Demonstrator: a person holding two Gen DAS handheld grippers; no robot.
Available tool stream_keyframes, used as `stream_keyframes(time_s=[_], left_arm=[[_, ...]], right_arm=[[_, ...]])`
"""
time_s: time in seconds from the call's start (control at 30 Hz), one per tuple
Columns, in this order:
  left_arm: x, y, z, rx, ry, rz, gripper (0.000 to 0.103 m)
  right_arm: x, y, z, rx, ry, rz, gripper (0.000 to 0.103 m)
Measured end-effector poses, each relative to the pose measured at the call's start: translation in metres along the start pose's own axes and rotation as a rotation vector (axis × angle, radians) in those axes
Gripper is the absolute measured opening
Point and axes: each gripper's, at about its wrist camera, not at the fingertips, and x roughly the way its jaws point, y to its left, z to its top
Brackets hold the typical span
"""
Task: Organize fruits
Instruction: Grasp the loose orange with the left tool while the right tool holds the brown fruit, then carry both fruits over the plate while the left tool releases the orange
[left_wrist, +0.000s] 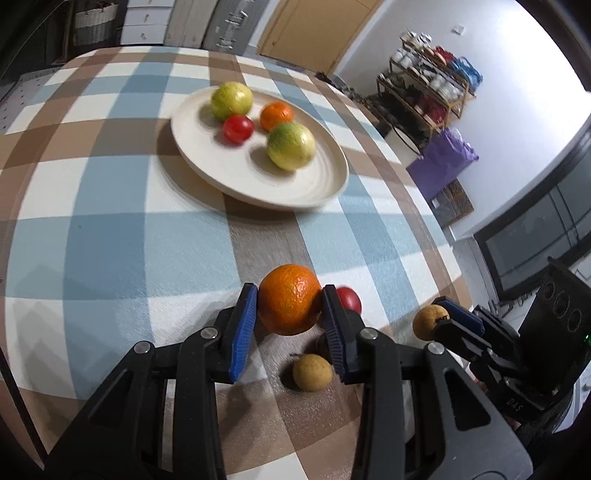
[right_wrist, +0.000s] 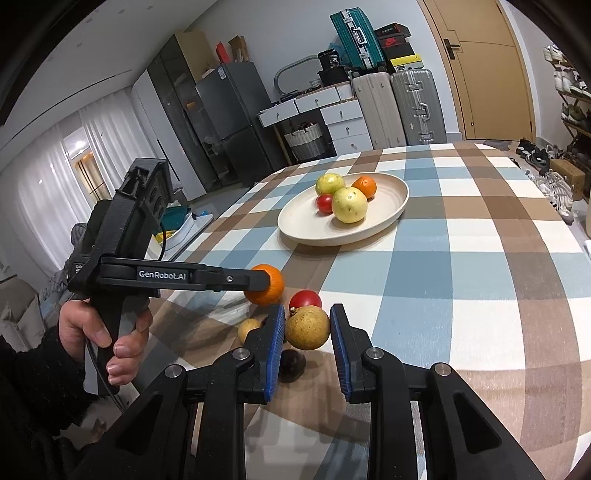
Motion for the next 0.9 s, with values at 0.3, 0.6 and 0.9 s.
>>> stream_keyframes(time_s=[0.3,0.6,0.9], left_arm=[[-0.013,0.005,0.025,-0.001,-0.058,-0.003,0.033],[-0.012,0.004,0.061,0.015,-0.083,-0.01,0.033],[0.003,0.008,0.095,0.015,-0.081,-0.018,0.033]], right_arm=[[0.013,-0.01,0.027,0.015,-0.007,0.023,0.025],[0.032,-0.016,0.064,0.008,-0.014,0.043,0.025],[0.056,-0.027,0.096,0.032,-0.005,0.057,0.025]])
